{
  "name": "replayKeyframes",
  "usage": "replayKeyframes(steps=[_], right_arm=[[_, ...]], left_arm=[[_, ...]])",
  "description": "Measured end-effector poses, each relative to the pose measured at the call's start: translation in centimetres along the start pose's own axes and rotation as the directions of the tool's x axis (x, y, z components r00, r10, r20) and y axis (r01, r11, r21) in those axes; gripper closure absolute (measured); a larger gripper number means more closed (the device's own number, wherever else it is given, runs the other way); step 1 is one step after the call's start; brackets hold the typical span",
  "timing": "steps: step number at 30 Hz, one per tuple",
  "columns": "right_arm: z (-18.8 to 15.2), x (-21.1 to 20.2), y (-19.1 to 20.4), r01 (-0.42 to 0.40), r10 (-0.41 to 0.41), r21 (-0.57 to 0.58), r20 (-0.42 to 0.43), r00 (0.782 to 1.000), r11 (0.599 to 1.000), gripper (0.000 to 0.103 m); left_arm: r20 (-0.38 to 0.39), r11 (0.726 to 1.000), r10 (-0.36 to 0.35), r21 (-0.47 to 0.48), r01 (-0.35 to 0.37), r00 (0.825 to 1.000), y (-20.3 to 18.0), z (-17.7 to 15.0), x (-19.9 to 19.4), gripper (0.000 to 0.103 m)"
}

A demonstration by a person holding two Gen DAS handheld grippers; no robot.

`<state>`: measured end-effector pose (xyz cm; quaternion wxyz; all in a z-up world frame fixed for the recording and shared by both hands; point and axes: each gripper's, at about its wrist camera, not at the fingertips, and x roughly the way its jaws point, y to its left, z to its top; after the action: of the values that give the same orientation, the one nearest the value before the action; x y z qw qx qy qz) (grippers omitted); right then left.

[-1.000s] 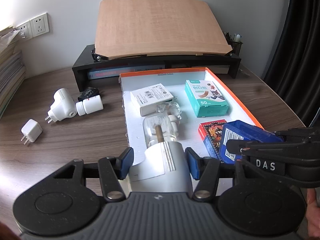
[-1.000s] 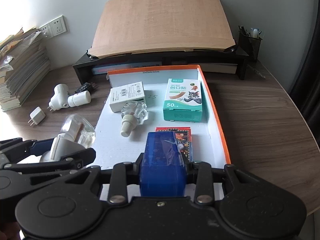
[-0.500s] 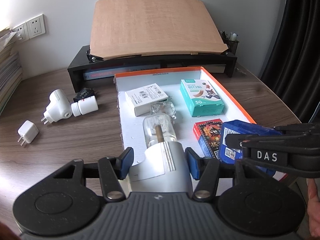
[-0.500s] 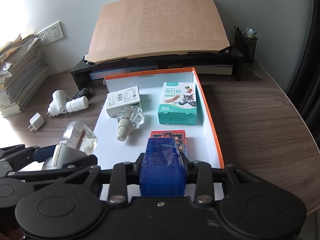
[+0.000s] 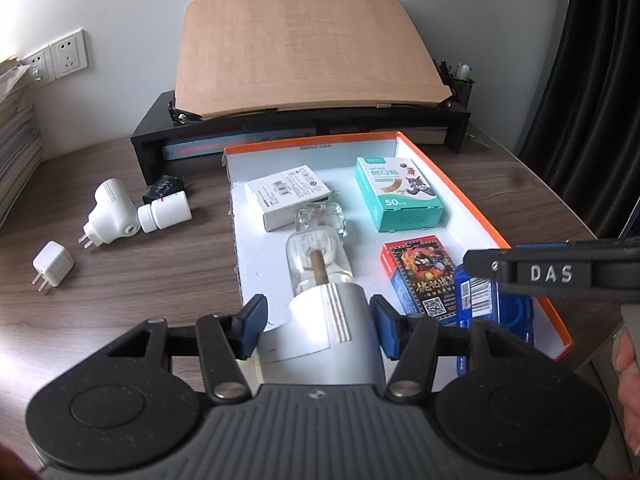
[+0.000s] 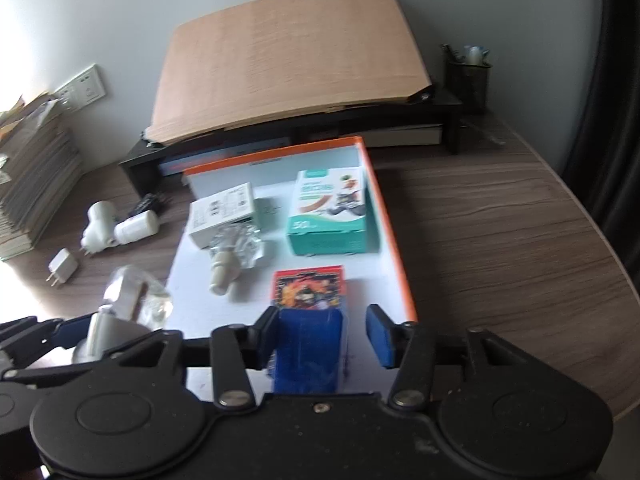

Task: Organize rigid objects
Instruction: 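Lower and release the blue case with right tool while left tool releases adapter in tray, then move left tool toward white cube charger while right tool reaches toward white pill bottle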

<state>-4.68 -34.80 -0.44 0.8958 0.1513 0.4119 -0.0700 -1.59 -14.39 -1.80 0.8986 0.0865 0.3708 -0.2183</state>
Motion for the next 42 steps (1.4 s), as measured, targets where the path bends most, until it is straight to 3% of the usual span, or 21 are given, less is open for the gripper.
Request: replayKeyframes(steps=[16, 17, 19, 23, 42], right_arm=[[0.5, -1.4, -0.9, 0.032, -0.032, 0.007, 0.057, 0.998, 0.999, 0.041], [0.5, -1.3, -0.8, 0.028, -0.028, 0.004, 0.055, 0.998, 1.000, 0.041], [0.5, -1.2, -0.6, 0.024, -0.024, -0.002, 0.052, 0.998, 1.000, 0.041], [0.6, -0.9, 0.1, 0.013, -0.013, -0.014, 0.049, 0.999, 1.000, 0.041], [1.6, 1.7, 6.5, -0.069, 0.070, -0.125, 0.005, 0.998, 0.990, 0.035]], left_arm=[[-0.047, 0.997, -0.064, 0.031, 0.066, 0.997, -1.7, -0.4, 1.0, 0.047], [-0.044, 0.997, -0.063, 0.031, 0.064, 0.997, -1.7, -0.3, 1.0, 0.047], [-0.035, 0.998, -0.058, 0.030, 0.059, 0.998, -1.6, -0.2, 0.8, 0.036], [-0.017, 0.998, -0.056, 0.018, 0.056, 0.998, -1.3, 0.1, 0.4, 0.036], [-0.002, 0.981, 0.118, -0.152, -0.117, 0.993, 7.3, 1.4, -0.6, 0.036]])
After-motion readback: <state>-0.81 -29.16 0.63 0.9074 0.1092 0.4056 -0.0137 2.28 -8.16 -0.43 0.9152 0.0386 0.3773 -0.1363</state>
